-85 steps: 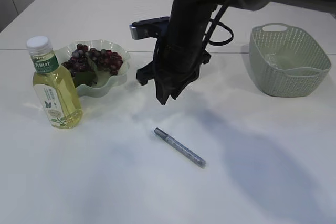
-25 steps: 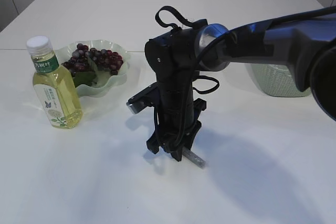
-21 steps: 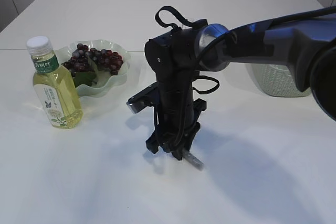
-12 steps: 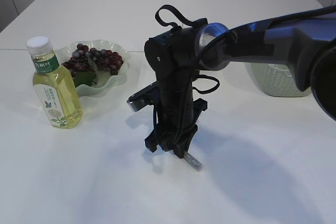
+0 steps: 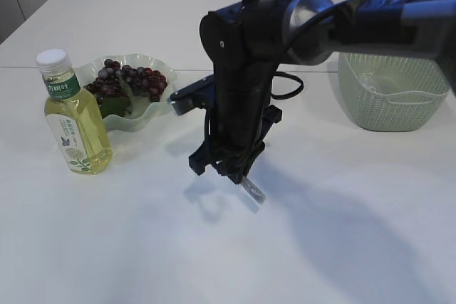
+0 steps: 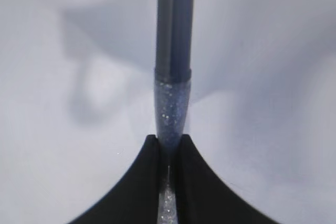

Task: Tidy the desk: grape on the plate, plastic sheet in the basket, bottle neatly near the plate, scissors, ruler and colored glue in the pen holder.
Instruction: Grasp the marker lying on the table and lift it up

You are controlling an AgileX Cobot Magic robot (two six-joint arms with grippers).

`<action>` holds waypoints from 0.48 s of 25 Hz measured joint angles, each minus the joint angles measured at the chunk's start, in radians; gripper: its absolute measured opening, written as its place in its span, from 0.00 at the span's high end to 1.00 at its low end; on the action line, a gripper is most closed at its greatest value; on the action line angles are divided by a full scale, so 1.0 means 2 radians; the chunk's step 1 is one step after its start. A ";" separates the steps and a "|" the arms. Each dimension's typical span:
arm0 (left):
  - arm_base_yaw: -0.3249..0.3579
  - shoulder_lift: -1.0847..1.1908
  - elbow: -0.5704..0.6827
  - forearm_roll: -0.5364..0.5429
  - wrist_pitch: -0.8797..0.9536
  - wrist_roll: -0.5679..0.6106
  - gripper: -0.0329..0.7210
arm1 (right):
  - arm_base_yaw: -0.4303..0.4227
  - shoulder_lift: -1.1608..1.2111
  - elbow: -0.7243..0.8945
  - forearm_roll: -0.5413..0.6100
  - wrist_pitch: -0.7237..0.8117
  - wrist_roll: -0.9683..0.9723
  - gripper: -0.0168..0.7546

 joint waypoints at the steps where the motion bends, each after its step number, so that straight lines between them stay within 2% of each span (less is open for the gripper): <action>1: 0.000 0.000 0.000 0.000 0.000 0.000 0.63 | 0.000 -0.012 0.004 0.000 -0.007 0.000 0.91; 4: 0.000 0.000 0.000 -0.002 0.000 0.000 0.63 | 0.000 -0.052 0.038 0.000 -0.044 0.001 0.91; 7: 0.000 0.000 0.000 -0.004 0.000 0.000 0.63 | 0.000 -0.106 0.113 0.000 -0.107 0.001 0.91; 12: 0.000 0.000 0.000 -0.006 0.000 0.000 0.63 | 0.000 -0.220 0.300 -0.009 -0.277 0.001 0.91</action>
